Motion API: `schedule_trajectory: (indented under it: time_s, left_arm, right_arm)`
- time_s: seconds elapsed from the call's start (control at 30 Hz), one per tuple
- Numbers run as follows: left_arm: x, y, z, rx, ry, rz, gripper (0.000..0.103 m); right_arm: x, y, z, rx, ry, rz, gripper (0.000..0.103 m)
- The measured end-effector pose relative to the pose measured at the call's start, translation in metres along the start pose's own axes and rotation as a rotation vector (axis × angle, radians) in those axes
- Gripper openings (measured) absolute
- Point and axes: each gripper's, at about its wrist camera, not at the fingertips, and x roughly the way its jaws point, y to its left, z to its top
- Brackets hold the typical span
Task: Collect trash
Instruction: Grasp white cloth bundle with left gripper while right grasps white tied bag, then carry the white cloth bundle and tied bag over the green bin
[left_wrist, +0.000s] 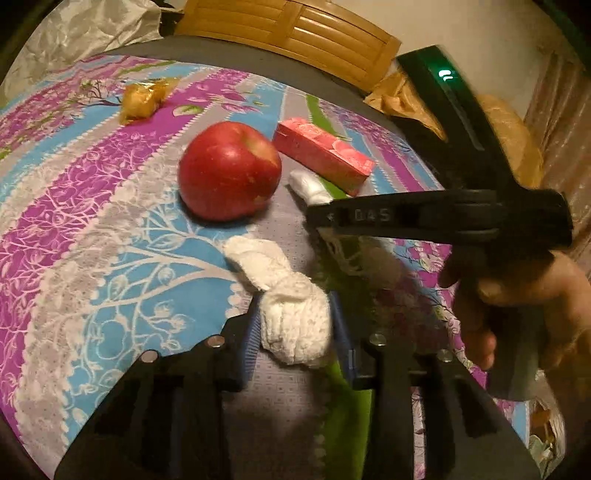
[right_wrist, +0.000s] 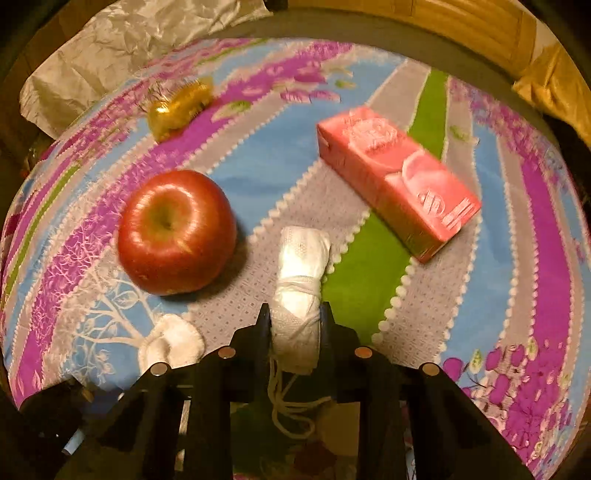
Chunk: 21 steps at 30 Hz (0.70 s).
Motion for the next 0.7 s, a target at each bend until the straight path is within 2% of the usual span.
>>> schedule_trajectory:
  time_s: [0.1,0.23,0.33,0.47,0.7]
  left_arm:
    - [-0.016,-0.005,0.002,0.008,-0.024,0.014,0.031]
    - [-0.05,-0.016,-0.001,0.079,-0.075,0.027,0.031]
    - [-0.073,-0.035,-0.008,0.137,-0.094,0.024,0.031]
    - [-0.104,-0.082,-0.025,0.276,-0.13,0.008,0.031]
    - [-0.15,-0.196,-0.08,0.533,-0.143,-0.153,0.031]
  right_arm:
    - [-0.05,-0.003,-0.018,0.078,-0.129,0.008,0.027]
    - [-0.139,0.003,-0.08,0.174,-0.303,-0.07,0.027]
    - [-0.193,0.015,-0.141,0.254,-0.357,-0.146,0.027]
    - [-0.249,0.03,-0.224,0.368,-0.401,-0.205,0.027]
    - [-0.351,0.046,-0.361,0.509,-0.478,-0.475,0.027]
